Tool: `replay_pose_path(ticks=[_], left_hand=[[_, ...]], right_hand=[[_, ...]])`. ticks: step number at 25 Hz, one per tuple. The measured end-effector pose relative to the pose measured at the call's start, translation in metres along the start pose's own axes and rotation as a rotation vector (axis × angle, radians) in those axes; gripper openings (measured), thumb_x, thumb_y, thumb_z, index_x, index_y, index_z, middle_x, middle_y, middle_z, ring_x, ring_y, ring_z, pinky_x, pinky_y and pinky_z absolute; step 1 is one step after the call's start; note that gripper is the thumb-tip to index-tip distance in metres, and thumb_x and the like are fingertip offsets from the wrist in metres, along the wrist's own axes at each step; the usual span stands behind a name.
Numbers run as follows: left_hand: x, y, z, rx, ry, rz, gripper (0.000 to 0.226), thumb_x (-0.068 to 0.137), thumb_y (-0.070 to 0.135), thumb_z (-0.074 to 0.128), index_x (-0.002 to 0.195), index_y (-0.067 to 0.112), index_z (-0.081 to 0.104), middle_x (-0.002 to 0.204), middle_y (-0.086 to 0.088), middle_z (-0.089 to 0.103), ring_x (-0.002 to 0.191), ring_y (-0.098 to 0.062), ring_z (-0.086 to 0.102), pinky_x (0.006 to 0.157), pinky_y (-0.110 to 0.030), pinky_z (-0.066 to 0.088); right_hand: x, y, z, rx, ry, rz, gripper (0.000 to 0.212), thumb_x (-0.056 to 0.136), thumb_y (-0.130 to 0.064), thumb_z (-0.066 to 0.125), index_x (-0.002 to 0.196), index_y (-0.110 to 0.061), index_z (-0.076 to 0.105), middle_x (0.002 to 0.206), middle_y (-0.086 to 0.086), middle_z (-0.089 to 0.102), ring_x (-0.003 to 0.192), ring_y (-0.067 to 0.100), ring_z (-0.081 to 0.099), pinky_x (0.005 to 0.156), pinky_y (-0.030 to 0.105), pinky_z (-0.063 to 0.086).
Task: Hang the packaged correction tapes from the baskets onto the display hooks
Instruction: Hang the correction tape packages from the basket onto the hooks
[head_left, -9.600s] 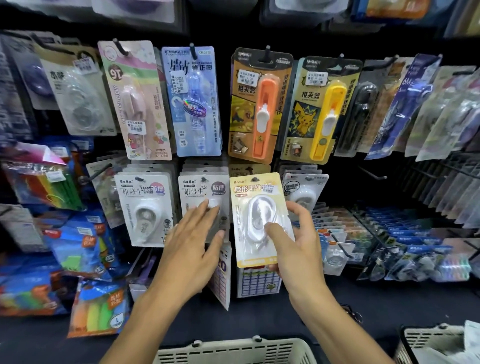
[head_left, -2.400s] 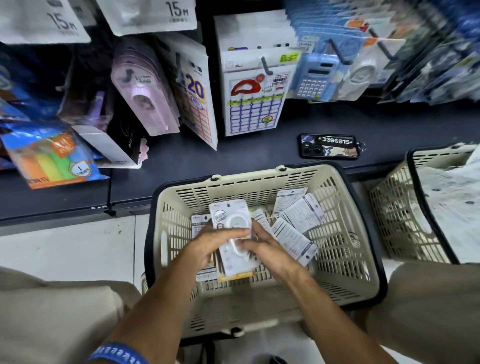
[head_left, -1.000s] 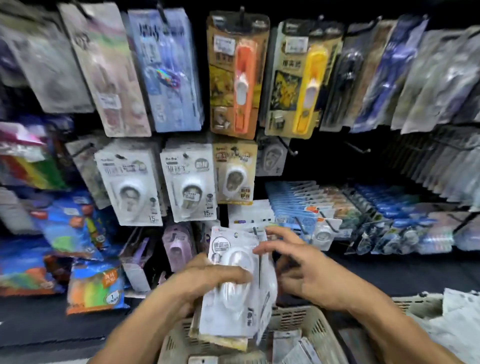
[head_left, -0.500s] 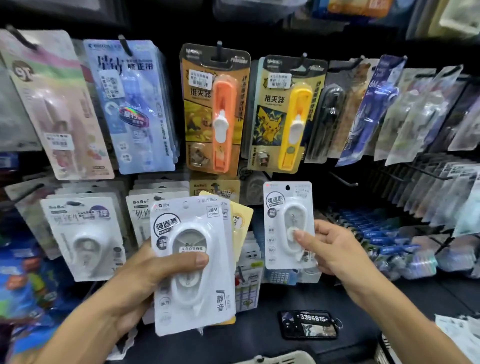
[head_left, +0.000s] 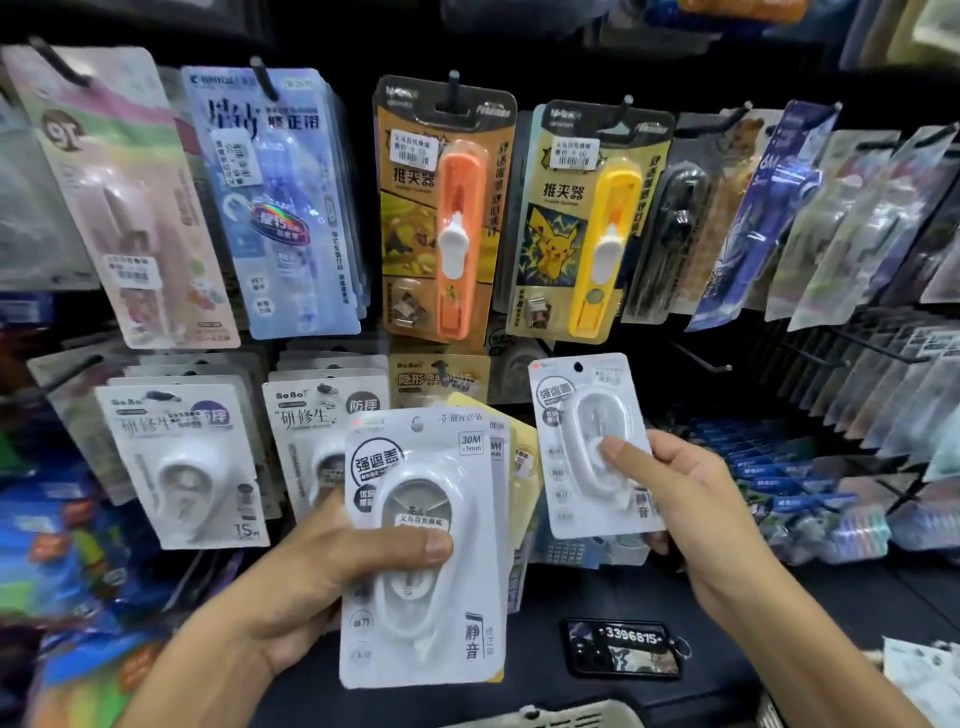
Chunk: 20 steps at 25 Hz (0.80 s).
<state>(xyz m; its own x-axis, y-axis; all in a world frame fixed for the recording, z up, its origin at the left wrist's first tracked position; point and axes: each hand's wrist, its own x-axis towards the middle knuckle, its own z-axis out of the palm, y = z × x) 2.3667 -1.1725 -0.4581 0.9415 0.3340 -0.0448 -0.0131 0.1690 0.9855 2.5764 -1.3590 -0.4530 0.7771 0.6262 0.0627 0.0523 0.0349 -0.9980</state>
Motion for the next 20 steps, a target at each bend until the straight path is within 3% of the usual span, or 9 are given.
replay_pose_path(ticks=[5, 8, 10, 12, 14, 16, 18, 20], left_hand=[[-0.004, -0.002, 0.001, -0.041, 0.051, 0.046, 0.049, 0.048, 0.019, 0.090, 0.097, 0.019, 0.080, 0.106, -0.021, 0.078, 0.093, -0.035, 0.078, 0.070, -0.034, 0.062], [-0.005, -0.003, 0.003, -0.062, 0.085, 0.050, 0.053, 0.044, 0.018, 0.092, 0.095, 0.017, 0.080, 0.104, -0.023, 0.078, 0.089, -0.035, 0.078, 0.067, -0.034, 0.062], [-0.005, -0.003, 0.004, -0.088, 0.107, 0.061, 0.053, 0.039, 0.019, 0.095, 0.091, 0.017, 0.081, 0.098, -0.021, 0.078, 0.083, -0.033, 0.078, 0.064, -0.035, 0.062], [-0.005, -0.003, 0.003, -0.137, 0.131, 0.080, 0.049, 0.038, 0.017, 0.094, 0.086, 0.018, 0.082, 0.093, -0.019, 0.079, 0.078, -0.032, 0.078, 0.061, -0.036, 0.062], [-0.006, -0.005, 0.005, -0.178, 0.148, 0.093, 0.059, 0.031, 0.021, 0.101, 0.087, 0.017, 0.082, 0.092, -0.020, 0.079, 0.077, -0.032, 0.078, 0.061, -0.037, 0.062], [-0.005, -0.009, 0.011, -0.218, 0.167, 0.085, 0.072, 0.030, 0.023, 0.103, 0.097, 0.011, 0.080, 0.097, -0.022, 0.078, 0.081, -0.034, 0.078, 0.064, -0.039, 0.063], [-0.004, -0.016, 0.016, -0.290, 0.174, 0.054, 0.076, 0.028, 0.024, 0.103, 0.098, 0.006, 0.080, 0.098, -0.023, 0.078, 0.081, -0.035, 0.078, 0.064, -0.039, 0.063], [-0.004, -0.021, 0.021, -0.380, 0.167, 0.020, 0.079, 0.022, 0.023, 0.105, 0.095, 0.005, 0.082, 0.097, -0.024, 0.078, 0.080, -0.036, 0.078, 0.063, -0.041, 0.063]], right_hand=[[-0.006, 0.000, -0.003, 0.050, -0.005, 0.032, 0.018, 0.091, -0.032, 0.070, 0.094, -0.015, 0.076, 0.078, 0.007, 0.077, 0.044, 0.007, 0.061, 0.034, 0.014, 0.033], [0.004, 0.006, 0.002, 0.004, 0.124, 0.031, 0.025, 0.088, -0.035, 0.075, 0.101, -0.015, 0.069, 0.084, 0.004, 0.077, 0.046, 0.008, 0.060, 0.036, 0.018, 0.038], [0.009, 0.012, 0.004, -0.005, 0.195, 0.062, 0.032, 0.088, -0.028, 0.077, 0.114, -0.018, 0.060, 0.096, 0.005, 0.072, 0.052, 0.013, 0.065, 0.043, 0.025, 0.050], [0.008, 0.021, 0.007, 0.001, 0.202, 0.100, 0.035, 0.089, -0.015, 0.076, 0.117, -0.020, 0.056, 0.109, 0.010, 0.067, 0.074, 0.023, 0.074, 0.060, 0.030, 0.060], [0.002, 0.029, 0.015, -0.036, 0.146, 0.092, 0.023, 0.088, -0.024, 0.077, 0.105, -0.022, 0.062, 0.114, 0.009, 0.066, 0.091, 0.024, 0.073, 0.080, 0.037, 0.061], [-0.008, 0.029, 0.031, -0.026, -0.054, 0.092, 0.025, 0.083, -0.049, 0.074, 0.097, -0.029, 0.069, 0.115, 0.001, 0.071, 0.099, 0.022, 0.072, 0.095, 0.046, 0.057], [-0.019, 0.028, 0.051, 0.105, -0.317, 0.105, 0.030, 0.088, -0.053, 0.068, 0.107, -0.032, 0.073, 0.119, 0.000, 0.074, 0.107, 0.024, 0.071, 0.097, 0.045, 0.056], [-0.027, 0.026, 0.065, 0.239, -0.356, 0.135, 0.030, 0.092, -0.046, 0.065, 0.116, -0.028, 0.073, 0.119, 0.005, 0.075, 0.110, 0.026, 0.071, 0.093, 0.043, 0.056]])
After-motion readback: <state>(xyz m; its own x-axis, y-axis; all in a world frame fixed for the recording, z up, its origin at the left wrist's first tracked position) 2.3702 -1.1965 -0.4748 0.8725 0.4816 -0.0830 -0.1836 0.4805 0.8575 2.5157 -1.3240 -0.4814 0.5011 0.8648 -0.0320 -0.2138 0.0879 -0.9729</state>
